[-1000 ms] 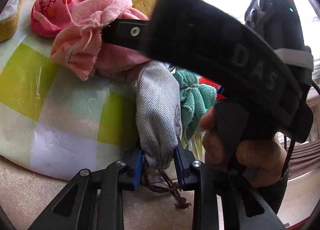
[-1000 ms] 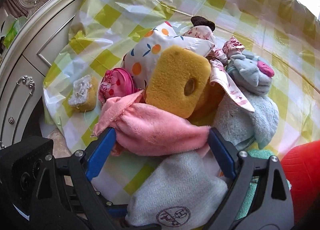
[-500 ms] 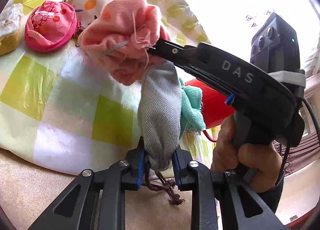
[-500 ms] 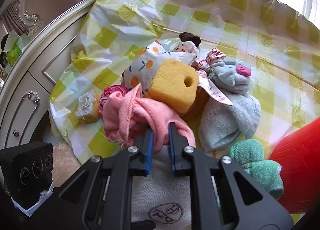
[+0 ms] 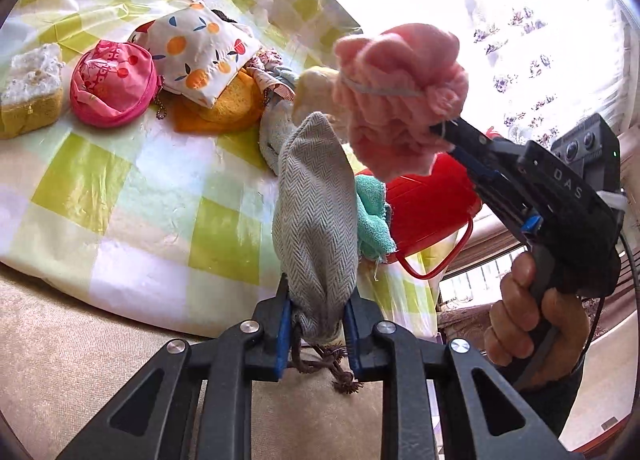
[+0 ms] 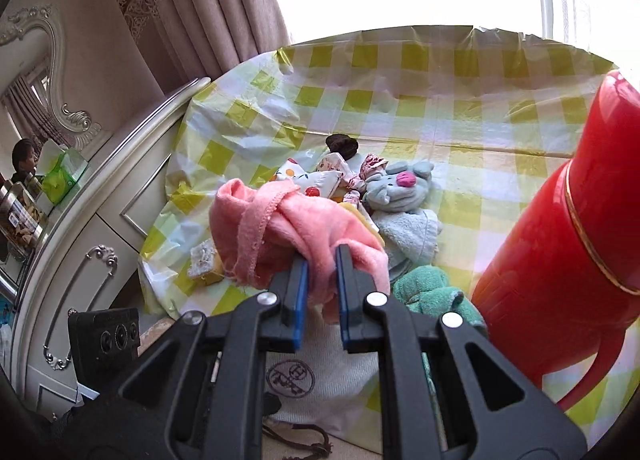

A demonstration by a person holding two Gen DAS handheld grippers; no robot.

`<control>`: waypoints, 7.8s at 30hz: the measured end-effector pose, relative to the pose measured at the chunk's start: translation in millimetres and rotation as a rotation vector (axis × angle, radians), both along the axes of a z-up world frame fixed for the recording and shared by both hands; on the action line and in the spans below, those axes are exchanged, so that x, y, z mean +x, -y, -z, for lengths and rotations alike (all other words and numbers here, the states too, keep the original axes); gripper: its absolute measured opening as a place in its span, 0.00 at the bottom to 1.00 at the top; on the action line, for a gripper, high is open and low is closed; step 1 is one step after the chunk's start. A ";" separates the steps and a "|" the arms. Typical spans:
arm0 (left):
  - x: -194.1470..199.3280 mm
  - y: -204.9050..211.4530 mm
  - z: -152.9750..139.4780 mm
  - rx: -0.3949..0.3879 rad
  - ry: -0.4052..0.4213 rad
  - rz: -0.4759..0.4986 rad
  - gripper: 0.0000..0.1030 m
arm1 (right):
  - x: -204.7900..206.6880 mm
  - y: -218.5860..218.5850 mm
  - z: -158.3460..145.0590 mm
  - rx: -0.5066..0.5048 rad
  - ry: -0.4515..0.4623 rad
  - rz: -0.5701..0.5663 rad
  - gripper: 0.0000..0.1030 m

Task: Organize soft objects
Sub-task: 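Carry both items to the white box and open the right tool to drop the pink cloth, then move the left tool over the box and open it to drop the grey bag, then move both open tools back over the pile of soft items, then grasp the green towel with the right tool while the left grasps the white sponge block, then carry both items to the white box and open the right tool to drop the towel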

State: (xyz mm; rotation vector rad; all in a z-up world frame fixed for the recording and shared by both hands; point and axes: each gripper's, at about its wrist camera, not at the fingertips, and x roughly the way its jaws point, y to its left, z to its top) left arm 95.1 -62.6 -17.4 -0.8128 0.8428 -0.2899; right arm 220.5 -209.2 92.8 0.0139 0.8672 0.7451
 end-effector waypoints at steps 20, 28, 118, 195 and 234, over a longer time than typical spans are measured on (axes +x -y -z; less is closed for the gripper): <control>-14.5 28.3 -53.2 0.086 0.155 0.029 0.22 | -111.5 230.2 -3.7 -0.062 -0.047 0.366 0.15; -12.8 67.3 -63.0 0.082 0.171 0.115 0.22 | -160.0 306.2 38.1 -0.203 -0.159 0.510 0.15; -20.1 286.0 -47.9 0.070 0.064 0.677 0.48 | -174.2 393.2 42.2 -0.127 -0.091 0.747 0.84; 27.3 -150.3 -2.7 0.394 -0.232 -0.566 0.36 | 1.3 9.2 110.2 -0.216 -0.105 0.484 0.33; -31.1 -49.6 -53.5 0.379 -0.027 -0.338 0.18 | -89.3 83.8 64.5 0.008 -0.090 0.423 0.16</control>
